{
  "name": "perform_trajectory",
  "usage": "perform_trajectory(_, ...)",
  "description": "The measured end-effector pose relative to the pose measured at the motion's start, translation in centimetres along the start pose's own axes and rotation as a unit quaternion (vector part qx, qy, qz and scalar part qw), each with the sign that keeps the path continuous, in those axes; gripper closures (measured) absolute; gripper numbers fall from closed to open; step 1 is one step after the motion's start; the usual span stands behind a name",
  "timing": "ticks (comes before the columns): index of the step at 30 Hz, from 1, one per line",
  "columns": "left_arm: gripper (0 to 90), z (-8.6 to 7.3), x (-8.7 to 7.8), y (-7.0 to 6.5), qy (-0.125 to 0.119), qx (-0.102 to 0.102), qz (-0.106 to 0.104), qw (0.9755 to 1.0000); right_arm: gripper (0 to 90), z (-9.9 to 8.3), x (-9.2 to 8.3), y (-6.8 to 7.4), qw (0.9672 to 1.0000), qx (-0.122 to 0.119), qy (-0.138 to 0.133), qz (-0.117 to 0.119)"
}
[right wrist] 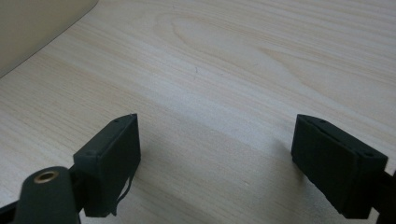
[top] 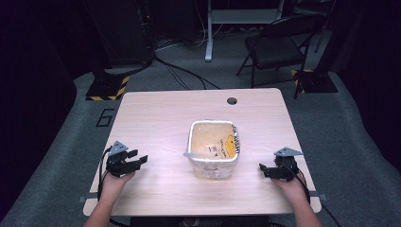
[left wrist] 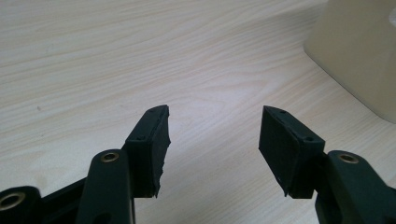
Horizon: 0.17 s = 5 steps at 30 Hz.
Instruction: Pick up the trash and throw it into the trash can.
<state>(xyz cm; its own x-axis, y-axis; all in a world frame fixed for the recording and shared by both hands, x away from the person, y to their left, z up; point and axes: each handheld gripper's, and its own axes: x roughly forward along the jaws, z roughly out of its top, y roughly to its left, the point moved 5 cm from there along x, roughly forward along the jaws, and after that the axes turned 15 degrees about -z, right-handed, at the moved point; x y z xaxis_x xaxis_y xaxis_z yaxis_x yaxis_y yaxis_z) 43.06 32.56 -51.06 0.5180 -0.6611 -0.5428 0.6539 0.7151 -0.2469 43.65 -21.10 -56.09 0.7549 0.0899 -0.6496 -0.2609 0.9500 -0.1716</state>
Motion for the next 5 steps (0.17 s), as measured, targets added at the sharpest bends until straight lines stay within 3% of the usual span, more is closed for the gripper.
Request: perform_trajectory(5, 40.4, -0.47, 0.26, 0.42, 0.004, -0.002, 0.005, 1.0000, 14.9, 0.00, 0.00, 0.00, 1.0000, 0.000, 0.000, 0.000)
